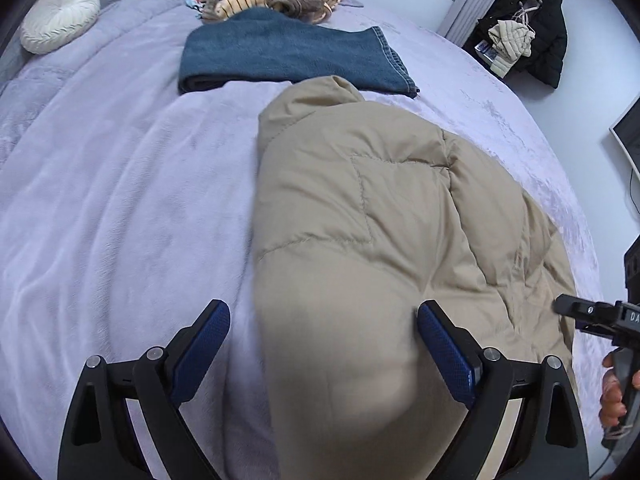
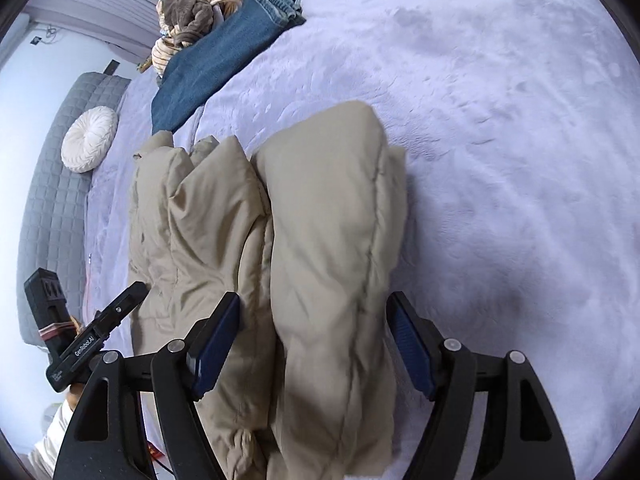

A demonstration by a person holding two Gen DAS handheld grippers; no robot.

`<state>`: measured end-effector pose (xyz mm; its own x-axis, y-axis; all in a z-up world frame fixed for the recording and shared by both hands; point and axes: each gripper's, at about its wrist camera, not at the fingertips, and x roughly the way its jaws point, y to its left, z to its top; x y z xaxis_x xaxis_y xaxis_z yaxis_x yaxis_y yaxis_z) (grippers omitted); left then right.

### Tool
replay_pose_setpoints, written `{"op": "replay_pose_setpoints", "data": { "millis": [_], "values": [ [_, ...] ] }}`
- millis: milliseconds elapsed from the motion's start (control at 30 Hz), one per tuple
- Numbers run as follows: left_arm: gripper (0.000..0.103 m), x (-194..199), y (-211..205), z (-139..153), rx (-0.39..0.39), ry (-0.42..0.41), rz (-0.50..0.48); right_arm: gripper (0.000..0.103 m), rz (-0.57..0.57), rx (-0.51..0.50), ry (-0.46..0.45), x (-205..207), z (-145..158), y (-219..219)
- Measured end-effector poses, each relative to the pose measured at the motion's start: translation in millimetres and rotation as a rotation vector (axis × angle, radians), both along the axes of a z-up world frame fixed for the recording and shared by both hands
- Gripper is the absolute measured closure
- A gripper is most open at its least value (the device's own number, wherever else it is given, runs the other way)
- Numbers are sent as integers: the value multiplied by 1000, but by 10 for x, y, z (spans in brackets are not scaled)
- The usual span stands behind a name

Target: Fold large clothes

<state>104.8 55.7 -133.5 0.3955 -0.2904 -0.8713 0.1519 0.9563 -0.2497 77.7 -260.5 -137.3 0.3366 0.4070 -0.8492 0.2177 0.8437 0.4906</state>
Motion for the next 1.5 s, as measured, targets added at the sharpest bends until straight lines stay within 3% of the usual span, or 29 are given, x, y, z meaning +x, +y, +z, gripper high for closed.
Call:
{"op": "replay_pose_setpoints", "data": {
  "millis": [33,67,100,167,233,400,567,733,1367,1400,1500],
  "values": [
    [7,-70,65,43,3,-5,0,27,-11,-13,-11,-49,64,-14],
    [7,-127,89,68,8,-6,1,40,-18,-25,-29,-193,139,-62],
    [7,-188,135,75,12,-3,3,60,-21,-38,-45,-248,214,-46],
    [7,-311,148,57,21,13,3,71,-35,-69,-71,-359,344,-7],
    [7,-461,139,-2,42,21,-8,75,-24,-87,-118,-500,483,39],
    [7,-647,77,-164,77,27,-2,76,108,-113,-166,-697,612,537],
    [7,-675,109,-187,65,53,16,76,189,-217,-37,-811,168,859],
    [7,-744,70,-116,87,68,-2,76,115,-178,38,-857,-80,771],
    [7,-1058,192,183,128,105,-1,75,30,-235,108,-1057,129,831],
    [0,-1078,188,193,136,103,-4,75,28,-238,112,-1070,139,838],
    [0,-1121,181,246,174,88,-17,75,21,-244,117,-1110,158,837]
  ]
}}
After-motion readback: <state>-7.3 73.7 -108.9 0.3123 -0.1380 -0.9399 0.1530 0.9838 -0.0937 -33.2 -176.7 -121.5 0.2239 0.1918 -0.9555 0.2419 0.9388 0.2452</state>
